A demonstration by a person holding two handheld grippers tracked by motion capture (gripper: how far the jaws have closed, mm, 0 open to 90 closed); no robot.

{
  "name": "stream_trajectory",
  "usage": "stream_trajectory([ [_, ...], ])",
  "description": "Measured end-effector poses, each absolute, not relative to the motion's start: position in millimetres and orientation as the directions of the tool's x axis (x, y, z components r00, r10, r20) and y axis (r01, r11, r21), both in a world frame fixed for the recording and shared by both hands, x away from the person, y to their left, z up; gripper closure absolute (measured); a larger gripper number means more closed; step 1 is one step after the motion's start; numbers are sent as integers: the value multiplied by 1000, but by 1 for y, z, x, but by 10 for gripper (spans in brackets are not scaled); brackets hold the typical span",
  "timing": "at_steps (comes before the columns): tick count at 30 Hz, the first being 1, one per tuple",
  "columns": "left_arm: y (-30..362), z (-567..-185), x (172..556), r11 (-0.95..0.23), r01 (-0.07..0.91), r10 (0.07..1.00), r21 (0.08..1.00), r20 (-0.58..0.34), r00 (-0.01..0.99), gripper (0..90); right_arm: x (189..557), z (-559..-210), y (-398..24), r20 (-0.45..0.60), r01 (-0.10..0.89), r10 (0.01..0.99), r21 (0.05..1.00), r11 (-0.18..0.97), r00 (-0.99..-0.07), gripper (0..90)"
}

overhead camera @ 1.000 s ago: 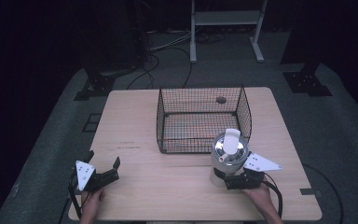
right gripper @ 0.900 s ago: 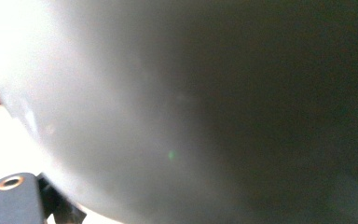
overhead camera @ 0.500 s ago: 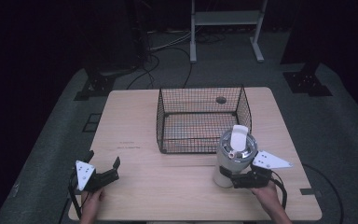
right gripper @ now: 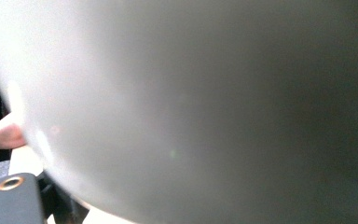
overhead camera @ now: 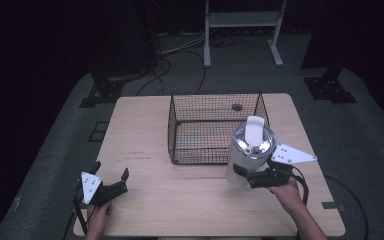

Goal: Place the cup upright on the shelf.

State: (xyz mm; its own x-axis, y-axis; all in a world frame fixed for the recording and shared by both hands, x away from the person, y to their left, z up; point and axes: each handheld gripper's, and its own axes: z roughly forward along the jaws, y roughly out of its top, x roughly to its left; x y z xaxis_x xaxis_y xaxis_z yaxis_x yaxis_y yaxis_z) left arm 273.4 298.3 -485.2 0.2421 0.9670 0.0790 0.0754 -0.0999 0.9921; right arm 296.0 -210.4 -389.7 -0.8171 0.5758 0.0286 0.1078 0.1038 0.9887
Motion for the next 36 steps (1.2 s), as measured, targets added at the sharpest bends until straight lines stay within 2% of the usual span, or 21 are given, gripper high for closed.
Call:
stream_trajectory([
  [12, 299, -485, 274, -101, 80, 968, 992, 79, 239, 0, 326, -348, -199, 31, 90, 539, 992, 83, -842, 95],
  [36, 298, -485, 274, -102, 75, 966, 992, 81, 245, 0, 393, -312, -161, 4, 62, 507, 993, 96, -862, 94],
])
